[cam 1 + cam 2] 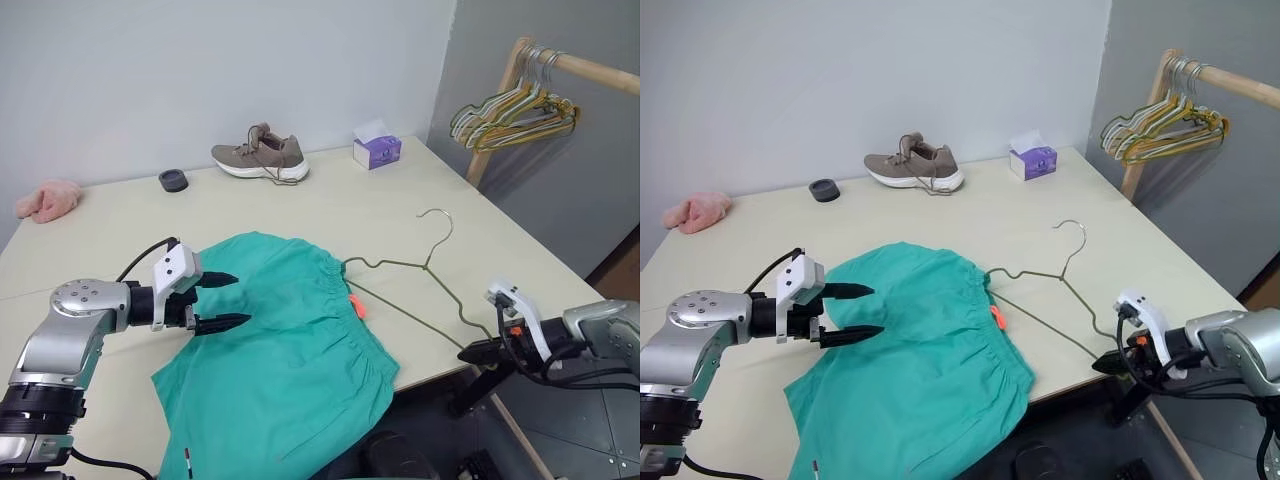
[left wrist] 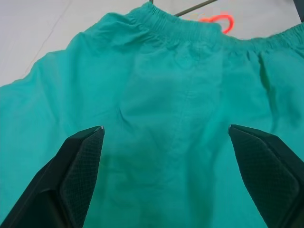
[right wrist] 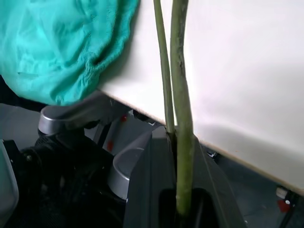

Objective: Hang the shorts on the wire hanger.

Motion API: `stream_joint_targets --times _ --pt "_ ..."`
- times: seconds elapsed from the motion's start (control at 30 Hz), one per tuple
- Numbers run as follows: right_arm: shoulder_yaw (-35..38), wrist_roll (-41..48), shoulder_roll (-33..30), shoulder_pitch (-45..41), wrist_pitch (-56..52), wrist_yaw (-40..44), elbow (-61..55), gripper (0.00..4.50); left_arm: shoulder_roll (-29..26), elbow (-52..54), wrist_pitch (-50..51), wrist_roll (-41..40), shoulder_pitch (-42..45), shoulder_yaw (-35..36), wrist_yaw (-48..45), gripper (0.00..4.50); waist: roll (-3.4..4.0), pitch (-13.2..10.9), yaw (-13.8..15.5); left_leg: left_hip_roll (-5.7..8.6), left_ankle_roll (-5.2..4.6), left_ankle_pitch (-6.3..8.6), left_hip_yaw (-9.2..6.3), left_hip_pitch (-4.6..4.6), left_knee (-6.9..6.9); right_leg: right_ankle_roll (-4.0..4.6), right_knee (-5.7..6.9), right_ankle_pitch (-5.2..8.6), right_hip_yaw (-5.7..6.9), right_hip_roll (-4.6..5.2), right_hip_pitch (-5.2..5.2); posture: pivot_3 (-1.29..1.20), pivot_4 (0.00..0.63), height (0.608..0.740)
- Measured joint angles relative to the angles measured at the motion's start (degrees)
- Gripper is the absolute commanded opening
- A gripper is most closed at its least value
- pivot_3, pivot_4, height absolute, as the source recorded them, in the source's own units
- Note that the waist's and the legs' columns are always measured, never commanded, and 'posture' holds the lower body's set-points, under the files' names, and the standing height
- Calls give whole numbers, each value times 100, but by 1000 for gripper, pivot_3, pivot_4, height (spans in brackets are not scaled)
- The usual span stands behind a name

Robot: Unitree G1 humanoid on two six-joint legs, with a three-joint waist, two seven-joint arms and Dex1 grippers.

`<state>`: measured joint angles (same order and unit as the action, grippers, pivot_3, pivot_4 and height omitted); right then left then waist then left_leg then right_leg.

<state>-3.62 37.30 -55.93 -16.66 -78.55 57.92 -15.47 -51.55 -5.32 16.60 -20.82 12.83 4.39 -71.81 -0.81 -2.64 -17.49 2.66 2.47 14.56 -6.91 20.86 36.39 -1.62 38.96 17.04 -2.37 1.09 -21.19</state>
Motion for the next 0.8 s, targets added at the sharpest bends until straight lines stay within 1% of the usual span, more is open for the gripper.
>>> stream_joint_targets --times 0.23,0.4,0.57,0.67,0.8 --pt "-542 -3 238 -144 -232 -188 289 0 0 -6 -54 57 -15 20 53 4413 1 0 11 0 0 0 1 1 1 0 1 -1 -3 0 -1 -304 0 740" --pt "-557 121 370 -362 -501 -241 309 0 0 7 -61 57 -123 59 135 4413 1 1 15 0 0 0 -2 1 1 0 1 -1 -1 0 -1 -298 0 740" --pt "-380 295 1089 -686 -1111 -588 568 0 4 17 -65 54 -126 126 274 4413 1 2 32 0 0 0 -3 2 1 -1 2 -2 -1 0 -2 -286 0 740" --pt "-139 477 1520 -764 -1346 -1017 834 0 7 -6 -69 55 -122 203 386 4413 -1 3 63 0 0 0 -5 3 1 -2 3 -3 -1 0 -2 -281 0 740" --pt "172 696 1979 -863 -1350 -1758 1205 0 11 -87 -66 50 -112 295 521 4413 1 3 120 0 -1 0 -3 3 2 -4 6 -5 -4 0 -4 -278 0 740"
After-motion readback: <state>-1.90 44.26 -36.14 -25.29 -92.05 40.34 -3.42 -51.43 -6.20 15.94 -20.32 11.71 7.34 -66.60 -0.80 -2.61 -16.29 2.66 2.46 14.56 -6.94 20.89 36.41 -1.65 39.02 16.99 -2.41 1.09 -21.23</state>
